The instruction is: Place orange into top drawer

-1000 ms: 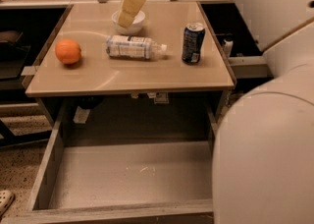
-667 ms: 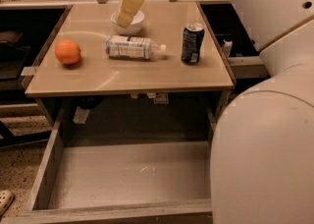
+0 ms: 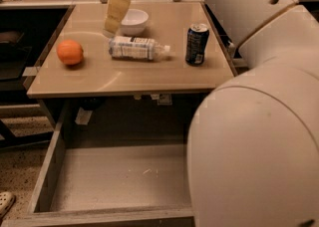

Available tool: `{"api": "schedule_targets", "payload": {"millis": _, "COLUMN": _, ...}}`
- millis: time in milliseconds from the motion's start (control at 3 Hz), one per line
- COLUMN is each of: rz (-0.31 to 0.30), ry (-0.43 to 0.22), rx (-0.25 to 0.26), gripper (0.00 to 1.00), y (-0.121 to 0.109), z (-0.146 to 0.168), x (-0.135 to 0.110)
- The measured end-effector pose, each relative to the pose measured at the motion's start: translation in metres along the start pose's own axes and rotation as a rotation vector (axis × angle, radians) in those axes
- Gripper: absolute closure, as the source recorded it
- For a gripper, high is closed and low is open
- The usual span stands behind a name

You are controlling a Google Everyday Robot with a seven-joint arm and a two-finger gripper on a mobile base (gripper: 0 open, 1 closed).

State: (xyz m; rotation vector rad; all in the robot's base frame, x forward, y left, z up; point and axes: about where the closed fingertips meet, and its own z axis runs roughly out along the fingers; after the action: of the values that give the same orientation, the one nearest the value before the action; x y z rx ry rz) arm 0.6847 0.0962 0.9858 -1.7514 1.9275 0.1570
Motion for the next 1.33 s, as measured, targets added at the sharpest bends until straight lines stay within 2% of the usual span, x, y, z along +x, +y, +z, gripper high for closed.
{"api": "schedule_targets", "payload": {"millis": 333, "rz": -0.010, "ry": 0.058, "rx": -0.029, "gripper": 0.00, "y": -0.008, "z": 0.026, "x": -0.015}}
{"api": "schedule_targets", "payload": {"millis": 667, "rz": -0.017, "ry": 0.022, "rx": -0.065, "gripper": 0.00, "y": -0.015, "z": 0.050, "x": -0.034}}
{"api": "schedule_targets", "payload": {"millis": 1000, "rz": -0.026, "ry": 0.007, "rx": -0.074, "gripper": 0.00, "y": -0.016, "z": 0.063, "x": -0.045}}
{"api": "schedule_targets", "payload": {"millis": 1333, "rz": -0.055, "ry": -0.031, "rx": -0.111, "gripper": 0.00, "y": -0.007, "z": 0.083, "x": -0.070}}
